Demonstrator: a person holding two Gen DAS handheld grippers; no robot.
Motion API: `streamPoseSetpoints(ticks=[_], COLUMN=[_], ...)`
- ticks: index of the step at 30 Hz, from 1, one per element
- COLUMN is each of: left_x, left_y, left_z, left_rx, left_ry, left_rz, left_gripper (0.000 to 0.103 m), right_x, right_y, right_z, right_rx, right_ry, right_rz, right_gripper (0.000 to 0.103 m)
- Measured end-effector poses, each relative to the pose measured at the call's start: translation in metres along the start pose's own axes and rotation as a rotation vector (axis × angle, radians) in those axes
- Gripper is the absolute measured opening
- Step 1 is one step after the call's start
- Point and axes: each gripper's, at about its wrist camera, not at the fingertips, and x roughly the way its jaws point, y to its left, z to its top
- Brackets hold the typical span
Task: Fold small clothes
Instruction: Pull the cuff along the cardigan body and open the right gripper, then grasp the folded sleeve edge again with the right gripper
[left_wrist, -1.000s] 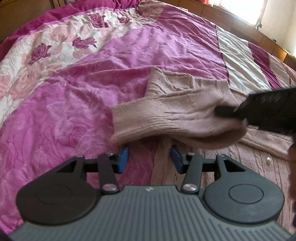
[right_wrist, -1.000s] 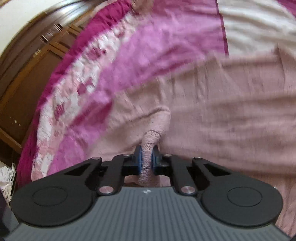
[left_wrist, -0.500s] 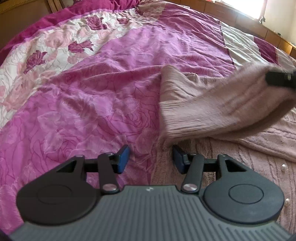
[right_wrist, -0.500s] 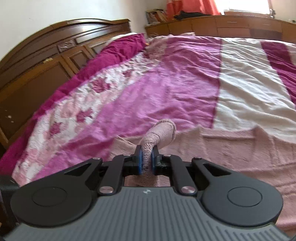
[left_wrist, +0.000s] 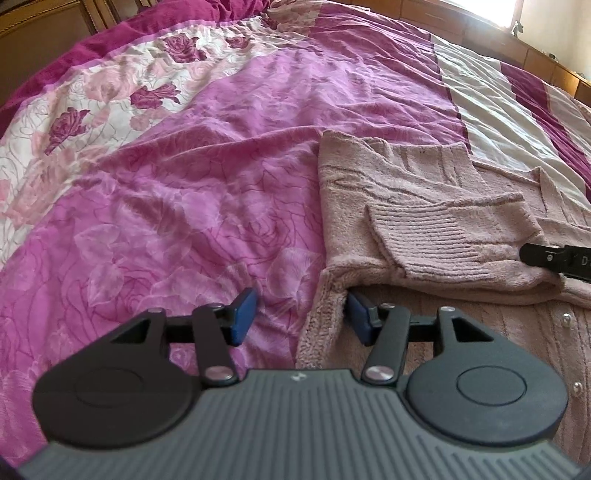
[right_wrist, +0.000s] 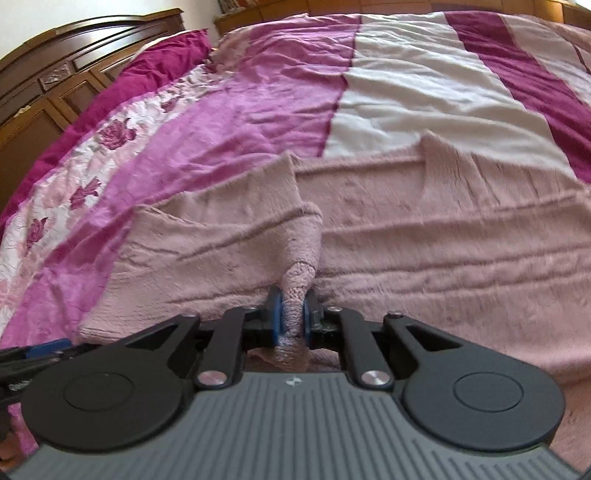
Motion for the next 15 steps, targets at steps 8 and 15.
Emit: streamPoseSetpoints(ticks=[8, 15], left_x=[-0.025, -0.037], left_y=[0.005, 0.015], left_z=[0.006, 0.01], left_rx=[0.034, 0.035], left_ry=[-0.022, -0.027], left_rz=[-0.011, 0.006], left_gripper=[0.055, 0.055], right_x=[-0.027, -0.055], right_y=[0.024, 0.072], right_z=[-0.001, -0.016], right_rx=[-0.065, -0.204], right_ry=[-0.056, -0.121], right_rz=[-0.038, 0.084], right_gripper=[0.049, 0.066])
